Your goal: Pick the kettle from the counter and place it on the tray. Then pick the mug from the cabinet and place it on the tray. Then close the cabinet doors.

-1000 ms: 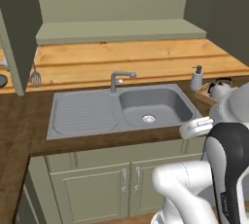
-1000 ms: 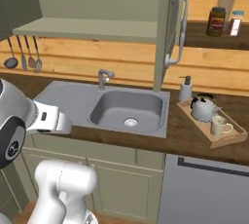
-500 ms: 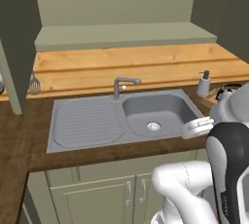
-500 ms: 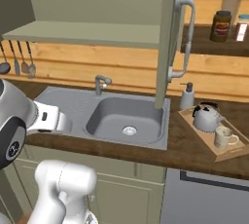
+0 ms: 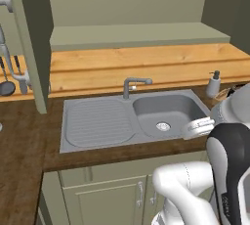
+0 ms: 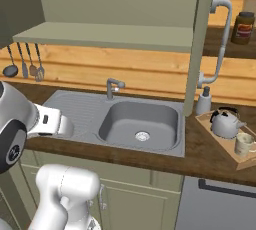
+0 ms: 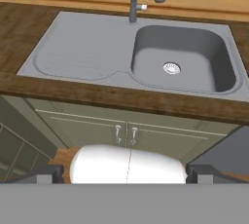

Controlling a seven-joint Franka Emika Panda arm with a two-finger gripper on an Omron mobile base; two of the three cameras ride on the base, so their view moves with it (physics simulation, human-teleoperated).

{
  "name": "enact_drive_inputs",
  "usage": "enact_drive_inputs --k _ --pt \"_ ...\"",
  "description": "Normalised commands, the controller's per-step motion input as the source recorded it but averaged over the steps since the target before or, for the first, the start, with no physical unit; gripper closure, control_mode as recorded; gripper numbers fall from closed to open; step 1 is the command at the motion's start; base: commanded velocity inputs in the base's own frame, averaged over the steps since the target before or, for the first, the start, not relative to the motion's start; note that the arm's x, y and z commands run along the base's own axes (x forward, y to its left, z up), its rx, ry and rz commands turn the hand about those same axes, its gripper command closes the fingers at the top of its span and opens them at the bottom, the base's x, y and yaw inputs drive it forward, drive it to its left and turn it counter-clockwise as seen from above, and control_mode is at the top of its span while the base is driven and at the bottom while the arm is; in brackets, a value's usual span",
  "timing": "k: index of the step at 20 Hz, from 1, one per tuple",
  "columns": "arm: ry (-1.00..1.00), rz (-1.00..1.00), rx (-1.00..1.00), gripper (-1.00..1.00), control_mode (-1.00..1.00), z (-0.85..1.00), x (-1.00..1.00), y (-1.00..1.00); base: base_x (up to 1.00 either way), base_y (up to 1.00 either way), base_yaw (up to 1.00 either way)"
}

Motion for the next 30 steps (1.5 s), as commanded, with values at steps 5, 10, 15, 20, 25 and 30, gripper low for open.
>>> enact_drive_inputs --k 5,10,15,20,25,30 --pt "0.0 0.0 0.0 -1.0 1.0 0.0 0.0 0.0 0.14 0.0 0.0" --pt "0.0 0.0 0.0 -1.0 1.0 0.0 0.0 0.0 0.07 0.0 -0.05" --pt "0.0 0.0 0.0 -1.0 1.0 0.0 0.0 0.0 0.05 0.0 -0.06" --pt "0.0 0.0 0.0 -1.0 1.0 0.0 0.0 0.0 0.07 0.0 -0.02" --pt "0.0 0.0 0.0 -1.0 1.0 0.0 0.0 0.0 0.0 0.0 0.0" --pt "-0.01 -0.01 0.01 -1.0 -1.0 -0.03 -0.06 0.0 -0.02 0.0 -0.01"
